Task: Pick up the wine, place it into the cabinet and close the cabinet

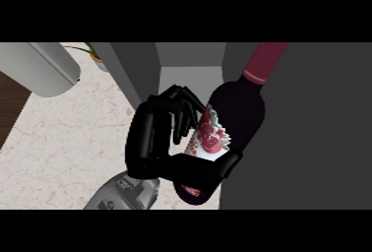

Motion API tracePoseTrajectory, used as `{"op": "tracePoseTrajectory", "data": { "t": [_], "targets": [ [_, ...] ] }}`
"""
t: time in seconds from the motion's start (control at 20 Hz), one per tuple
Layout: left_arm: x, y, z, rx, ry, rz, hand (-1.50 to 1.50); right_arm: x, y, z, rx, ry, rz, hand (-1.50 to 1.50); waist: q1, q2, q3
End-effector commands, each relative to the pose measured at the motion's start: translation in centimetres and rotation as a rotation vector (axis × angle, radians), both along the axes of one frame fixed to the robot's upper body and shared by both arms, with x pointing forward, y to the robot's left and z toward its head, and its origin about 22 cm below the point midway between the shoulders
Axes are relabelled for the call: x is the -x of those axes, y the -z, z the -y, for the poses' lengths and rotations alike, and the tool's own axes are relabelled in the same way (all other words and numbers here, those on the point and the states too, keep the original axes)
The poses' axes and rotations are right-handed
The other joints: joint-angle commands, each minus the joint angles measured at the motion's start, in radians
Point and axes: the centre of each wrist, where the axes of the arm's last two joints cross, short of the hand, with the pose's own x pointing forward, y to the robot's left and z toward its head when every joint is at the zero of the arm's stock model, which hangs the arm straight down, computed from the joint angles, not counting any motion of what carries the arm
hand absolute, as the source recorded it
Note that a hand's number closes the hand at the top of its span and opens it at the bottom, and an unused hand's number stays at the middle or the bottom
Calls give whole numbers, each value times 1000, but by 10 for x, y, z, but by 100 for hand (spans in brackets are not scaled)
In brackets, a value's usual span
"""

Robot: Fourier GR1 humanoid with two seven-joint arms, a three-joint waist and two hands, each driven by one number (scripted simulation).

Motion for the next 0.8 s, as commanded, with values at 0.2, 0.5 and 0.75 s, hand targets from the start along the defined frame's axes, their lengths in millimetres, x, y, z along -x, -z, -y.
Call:
{"op": "tracePoseTrajectory", "data": {
  "t": [0.2, 0.5, 0.75],
  "targets": [
    [-27, 10, 12, -49, -58, 24, 150, 17, -8, 14, -51, -54, 41, -150, -3, 2, 0],
    [-36, 8, 20, 1, -79, 3, 150, 30, -9, 4, -18, -43, 38, -150, -5, 1, 0],
    [-35, 26, 10, 23, -96, -7, 150, 24, -10, 9, -21, -35, 37, -150, 1, 1, 0]
  ]
}}
